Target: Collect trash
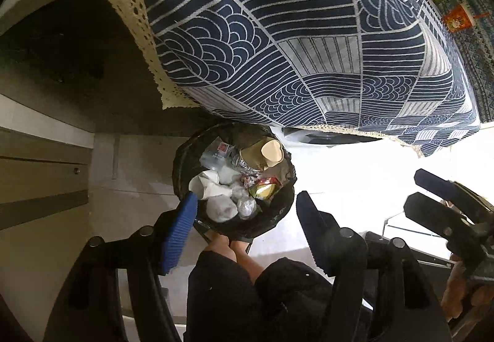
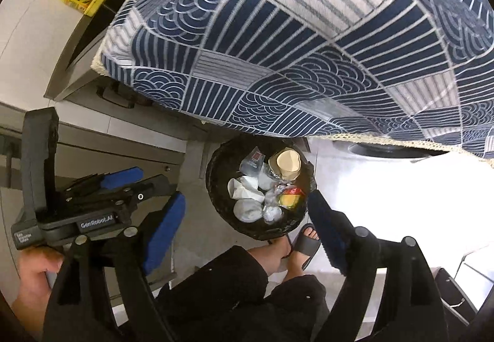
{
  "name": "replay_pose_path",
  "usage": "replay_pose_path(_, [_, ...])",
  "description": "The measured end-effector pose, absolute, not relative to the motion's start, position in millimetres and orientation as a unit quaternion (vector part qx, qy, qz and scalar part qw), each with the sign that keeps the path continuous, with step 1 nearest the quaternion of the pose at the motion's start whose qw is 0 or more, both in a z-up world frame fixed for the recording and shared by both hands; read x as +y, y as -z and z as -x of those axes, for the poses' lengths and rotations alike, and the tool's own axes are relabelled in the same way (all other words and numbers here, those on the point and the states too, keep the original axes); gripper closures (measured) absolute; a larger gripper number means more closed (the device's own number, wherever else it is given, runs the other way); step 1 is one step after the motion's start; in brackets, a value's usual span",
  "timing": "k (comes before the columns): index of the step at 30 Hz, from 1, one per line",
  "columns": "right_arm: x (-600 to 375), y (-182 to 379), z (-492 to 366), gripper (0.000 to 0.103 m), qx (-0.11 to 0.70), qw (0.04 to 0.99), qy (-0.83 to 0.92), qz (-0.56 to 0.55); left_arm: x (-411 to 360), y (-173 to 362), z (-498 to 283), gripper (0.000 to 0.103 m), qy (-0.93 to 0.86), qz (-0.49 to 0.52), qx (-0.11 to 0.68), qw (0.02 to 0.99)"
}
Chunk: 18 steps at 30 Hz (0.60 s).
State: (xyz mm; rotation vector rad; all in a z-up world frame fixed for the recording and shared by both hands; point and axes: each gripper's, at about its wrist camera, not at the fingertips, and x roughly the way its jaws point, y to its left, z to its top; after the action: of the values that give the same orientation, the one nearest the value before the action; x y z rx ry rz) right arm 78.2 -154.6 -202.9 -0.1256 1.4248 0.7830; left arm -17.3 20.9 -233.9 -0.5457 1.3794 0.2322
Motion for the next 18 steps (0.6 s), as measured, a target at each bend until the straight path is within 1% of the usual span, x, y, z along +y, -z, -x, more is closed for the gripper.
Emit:
replay_pose_path(2, [-159.8,196.3,-76.1,0.009,0.627,0.695,-0.348,0.055,17.5,228.3,18.9,0.038,-0.108,0.245,0.624,0.734])
replay_pose_path(5, [-168.3,183.3,-71.7,0.005,0.614,0.706,-0.349,0.055,11.7,213.0,22.0,0.038,-0.11,0.238,0.614,0.744])
replay_pose_path(6, [-172.3,176.8,-70.0,0.005,0.606,0.712,-0.349,0.058,9.3,207.2,22.5,0.032,-0.109,0.236,0.611,0.748])
replay_pose_path(7, [-176.3,171.8,-68.8,0.005,0.601,0.717,-0.349,0.058,6.4,200.7,23.4,0.03,-0.109,0.235,0.606,0.752])
replay_pose_path(17, [-221.5,118.7,-70.6,0.005,0.549,0.766,-0.332,0.044,-33.2,129.4,19.5,0.03,-0.085,0.192,0.571,0.793])
replay_pose_path(18, [-226.8,112.5,-71.4,0.005,0.543,0.771,-0.331,0.042,-35.8,123.5,19.5,0.028,-0.083,0.19,0.57,0.795])
